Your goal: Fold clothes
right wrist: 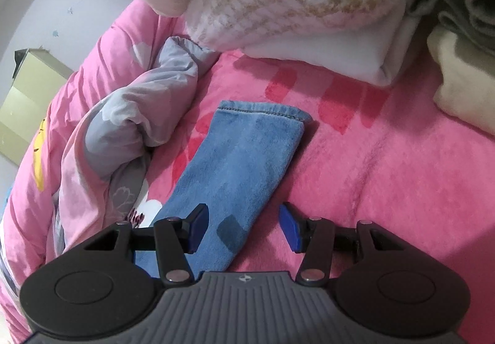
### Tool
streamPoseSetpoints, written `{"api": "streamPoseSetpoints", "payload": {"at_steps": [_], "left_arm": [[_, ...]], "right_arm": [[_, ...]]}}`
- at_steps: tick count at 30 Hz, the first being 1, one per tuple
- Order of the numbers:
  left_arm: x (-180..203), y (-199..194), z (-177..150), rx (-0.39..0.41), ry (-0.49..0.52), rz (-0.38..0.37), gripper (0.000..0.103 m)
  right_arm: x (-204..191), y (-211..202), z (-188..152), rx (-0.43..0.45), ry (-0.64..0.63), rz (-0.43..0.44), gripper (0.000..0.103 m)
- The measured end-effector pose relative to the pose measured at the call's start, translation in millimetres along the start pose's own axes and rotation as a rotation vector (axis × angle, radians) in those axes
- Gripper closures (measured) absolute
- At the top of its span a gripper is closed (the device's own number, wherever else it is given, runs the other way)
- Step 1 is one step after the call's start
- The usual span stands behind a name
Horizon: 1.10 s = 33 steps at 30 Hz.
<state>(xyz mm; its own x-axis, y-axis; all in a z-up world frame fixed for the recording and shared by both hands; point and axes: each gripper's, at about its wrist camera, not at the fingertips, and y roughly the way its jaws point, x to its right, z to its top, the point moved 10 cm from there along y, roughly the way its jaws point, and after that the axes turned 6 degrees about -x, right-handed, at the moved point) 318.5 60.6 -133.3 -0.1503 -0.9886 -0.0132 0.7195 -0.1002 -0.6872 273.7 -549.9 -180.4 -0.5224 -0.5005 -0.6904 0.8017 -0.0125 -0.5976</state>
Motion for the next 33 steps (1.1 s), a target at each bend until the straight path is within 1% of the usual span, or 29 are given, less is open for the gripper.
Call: {"api": "streamPoseSetpoints", "payload": {"at_steps": [2,6,10,17,21,24,27,33], "left_arm": [[-0.5,0.3,0.0,-0.001,-0.002,-0.002,0.026],[-0.9,0.5,0.1,-0.002,-0.002,-0.005,0.026],[-1.4,0.2,0.1,-0.001,-0.001,-0.007,0.026],[-2.1,0.4,0.3,-0.004,-0.005,-0.011,0.025],[-2.4,0.2,-0.2,-0.003,-0.004,-0.012,0.025],[-2.7,0.3,-0.6,-0.003,-0.004,-0.010,0.025],[-2.8,0.5,-0.5,-0.003,-0.003,-0.008,0.025],[-3.3,0.7,-0.2,-0.004,-0.002,-0.007,0.025]], "right_arm": [[-0.6,5.3,5.5,0.015,0.021,0.004,0.049],[-3.7,16.5,17.8,0.041,0.041,0.022,0.043],[-6.2,23.2,25.6,0.071,0.019,0.020,0.045],[-9.8,31.7,29.7,0.117,-0.016,-0.002,0.045],[-9.6,32.2,29.8,0.134,-0.024,0.009,0.045],[-8.6,30.1,27.1,0.150,-0.039,0.018,0.049],[-4.8,27.8,26.9,0.160,-0.022,0.034,0.054],[-3.8,26.2,26.0,0.166,-0.024,0.040,0.056]]}}
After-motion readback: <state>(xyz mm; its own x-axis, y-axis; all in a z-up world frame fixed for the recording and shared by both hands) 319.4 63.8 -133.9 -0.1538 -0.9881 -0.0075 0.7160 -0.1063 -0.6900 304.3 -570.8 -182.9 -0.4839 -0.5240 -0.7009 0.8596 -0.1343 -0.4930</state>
